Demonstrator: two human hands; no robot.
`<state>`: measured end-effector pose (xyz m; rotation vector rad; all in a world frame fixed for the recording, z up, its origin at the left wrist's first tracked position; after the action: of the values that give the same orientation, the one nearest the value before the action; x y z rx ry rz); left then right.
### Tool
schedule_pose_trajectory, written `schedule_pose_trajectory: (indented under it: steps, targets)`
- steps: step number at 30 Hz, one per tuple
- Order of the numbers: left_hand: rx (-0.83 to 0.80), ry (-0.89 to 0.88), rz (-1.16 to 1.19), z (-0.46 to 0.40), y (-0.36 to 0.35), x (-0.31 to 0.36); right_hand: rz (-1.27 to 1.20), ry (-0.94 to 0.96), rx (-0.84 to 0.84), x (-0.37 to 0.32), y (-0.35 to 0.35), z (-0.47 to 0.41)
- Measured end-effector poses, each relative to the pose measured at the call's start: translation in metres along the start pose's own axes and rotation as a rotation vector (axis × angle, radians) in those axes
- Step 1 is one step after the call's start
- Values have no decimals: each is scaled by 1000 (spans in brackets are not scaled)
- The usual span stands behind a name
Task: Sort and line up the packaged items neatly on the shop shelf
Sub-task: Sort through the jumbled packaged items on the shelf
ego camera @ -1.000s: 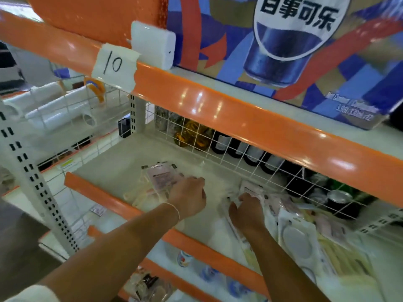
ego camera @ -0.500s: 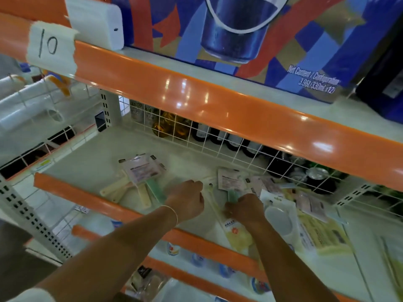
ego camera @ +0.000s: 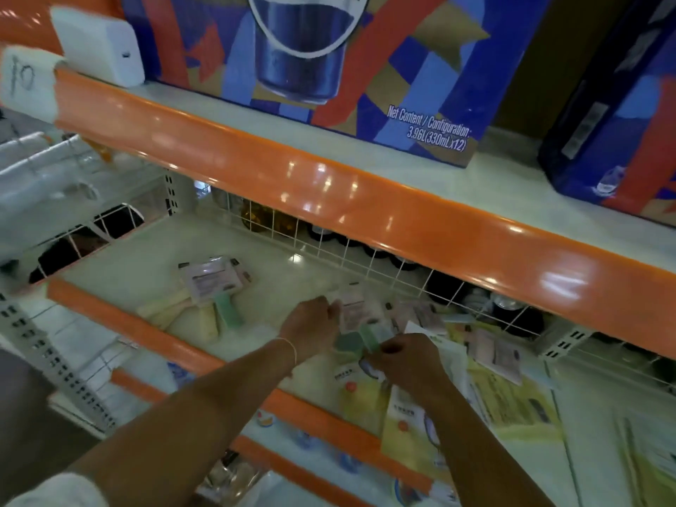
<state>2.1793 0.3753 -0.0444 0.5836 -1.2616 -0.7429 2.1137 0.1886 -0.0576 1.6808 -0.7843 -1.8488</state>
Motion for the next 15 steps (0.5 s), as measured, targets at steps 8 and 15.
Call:
schedule_pose_trajectory:
  steps: [8, 15]
  targets:
    - [34, 308, 372, 2, 11, -57, -31, 161, -76, -26, -23, -4]
    - [147, 270, 291, -10, 88, -90, 0, 152, -71, -92, -61, -35]
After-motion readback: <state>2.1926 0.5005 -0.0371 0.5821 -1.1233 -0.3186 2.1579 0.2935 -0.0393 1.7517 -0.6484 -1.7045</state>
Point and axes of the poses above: each hand's wrist, its own z-axis away from the middle knuckle, its own y-axis out of the back of the hand, x = y × z, the point moved 10 cm from there along -z, towards the middle knuckle, and after that the axes turned 10 degrees about y, right-handed, at the moved point
